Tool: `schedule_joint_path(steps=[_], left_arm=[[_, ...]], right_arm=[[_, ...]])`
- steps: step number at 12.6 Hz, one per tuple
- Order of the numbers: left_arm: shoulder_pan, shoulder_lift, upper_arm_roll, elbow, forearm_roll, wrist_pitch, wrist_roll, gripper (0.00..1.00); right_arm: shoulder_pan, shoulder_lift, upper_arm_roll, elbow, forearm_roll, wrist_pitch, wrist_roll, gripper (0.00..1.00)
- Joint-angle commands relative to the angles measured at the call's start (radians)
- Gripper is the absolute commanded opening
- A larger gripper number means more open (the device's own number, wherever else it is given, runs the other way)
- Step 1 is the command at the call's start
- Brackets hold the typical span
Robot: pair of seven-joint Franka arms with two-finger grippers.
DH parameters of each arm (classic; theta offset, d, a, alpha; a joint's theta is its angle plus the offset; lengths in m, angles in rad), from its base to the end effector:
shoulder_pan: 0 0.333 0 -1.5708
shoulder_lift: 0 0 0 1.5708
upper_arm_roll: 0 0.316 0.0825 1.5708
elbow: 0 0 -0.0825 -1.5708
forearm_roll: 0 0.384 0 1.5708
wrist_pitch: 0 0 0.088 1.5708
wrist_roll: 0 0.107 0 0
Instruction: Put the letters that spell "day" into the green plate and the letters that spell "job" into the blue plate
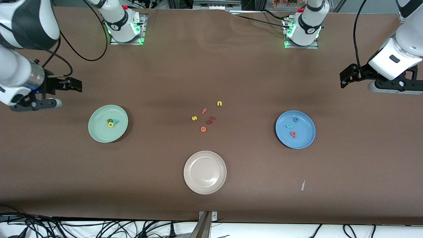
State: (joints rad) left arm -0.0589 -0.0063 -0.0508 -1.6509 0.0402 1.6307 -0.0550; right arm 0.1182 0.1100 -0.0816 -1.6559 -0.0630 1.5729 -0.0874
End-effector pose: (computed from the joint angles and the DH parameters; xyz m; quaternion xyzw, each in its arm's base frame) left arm 0.5532 -0.0569 0.5953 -0.9994 0.0287 0.0053 0.0207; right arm 0.5750 0.0163 0.5231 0.9926 0.0645 -0.0970 0.0334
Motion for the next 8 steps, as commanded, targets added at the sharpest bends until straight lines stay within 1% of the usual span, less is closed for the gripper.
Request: schedule_joint_path(steps=[1, 3, 5, 7, 8], left_arm=[[-0.004, -0.008, 0.005, 0.002, 0.017, -0.003, 0.018, 1.00], [-0.006, -0.009, 0.005, 0.002, 0.017, -0.003, 0.018, 1.00], [-0.006, -0.009, 0.005, 0.002, 0.017, -0.003, 0.018, 1.00], [-0.006, -0.009, 0.005, 0.002, 0.017, -0.005, 0.018, 1.00], [-0.006, -0.009, 0.005, 0.002, 0.017, -0.005, 0.018, 1.00]], right_arm=[[-0.006, -0.038, -0.033, 0.033, -0.011, -0.057, -0.018, 1.00], [0.017, -0.075, -0.064, 0.033, -0.006, -0.068, -0.012, 1.00], [0.038, -0.084, -0.090, 0.042, -0.006, -0.089, -0.012, 1.00], [0.064, -0.076, -0.124, 0.076, -0.006, -0.135, -0.012, 1.00], [0.064, -0.075, -0.128, 0.080, -0.004, -0.140, -0.014, 1.00]])
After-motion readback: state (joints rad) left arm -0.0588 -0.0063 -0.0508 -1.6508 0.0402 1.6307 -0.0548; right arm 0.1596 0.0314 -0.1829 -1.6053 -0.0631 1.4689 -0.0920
